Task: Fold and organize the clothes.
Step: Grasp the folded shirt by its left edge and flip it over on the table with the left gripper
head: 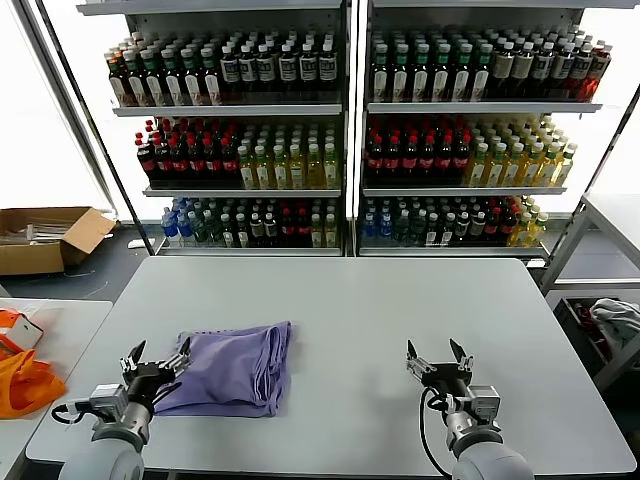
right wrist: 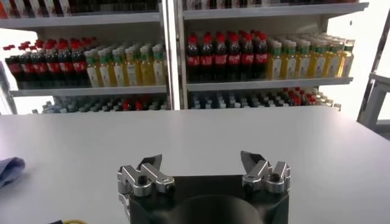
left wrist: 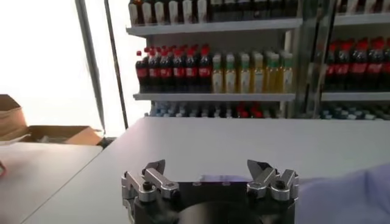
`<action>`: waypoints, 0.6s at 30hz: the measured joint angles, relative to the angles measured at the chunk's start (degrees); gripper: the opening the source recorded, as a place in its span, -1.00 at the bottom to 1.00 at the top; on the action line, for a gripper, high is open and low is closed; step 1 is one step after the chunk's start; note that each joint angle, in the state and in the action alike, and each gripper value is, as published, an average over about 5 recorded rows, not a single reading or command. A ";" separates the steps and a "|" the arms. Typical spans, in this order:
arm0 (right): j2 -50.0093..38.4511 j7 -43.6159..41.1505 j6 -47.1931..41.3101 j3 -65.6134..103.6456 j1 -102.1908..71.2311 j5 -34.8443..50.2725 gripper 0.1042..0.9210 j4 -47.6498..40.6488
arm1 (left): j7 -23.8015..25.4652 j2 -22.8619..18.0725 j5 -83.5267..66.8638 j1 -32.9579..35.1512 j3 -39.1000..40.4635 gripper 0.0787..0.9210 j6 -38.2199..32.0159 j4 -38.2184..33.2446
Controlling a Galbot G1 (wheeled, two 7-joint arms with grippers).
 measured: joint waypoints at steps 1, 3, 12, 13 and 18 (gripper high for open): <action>0.06 0.01 0.02 0.00 -0.06 -0.02 0.76 0.00 | 0.15 0.10 -0.37 0.12 -0.16 0.77 0.14 0.38; 0.24 0.01 0.07 -0.04 -0.19 -0.07 0.76 0.00 | 0.51 0.23 -1.23 0.33 -0.37 0.77 0.44 1.11; 0.30 0.01 0.18 0.03 -0.56 -0.22 0.76 0.00 | 1.04 0.18 -5.45 0.02 -1.36 0.77 1.04 3.82; 0.29 0.01 0.19 0.05 -0.55 -0.23 0.76 0.00 | 1.07 0.19 -5.92 0.00 -1.45 0.77 1.04 3.98; 0.37 -0.02 0.19 -0.11 -0.46 -0.28 0.76 -0.01 | 1.35 0.17 -8.38 0.10 -1.63 0.77 1.44 4.67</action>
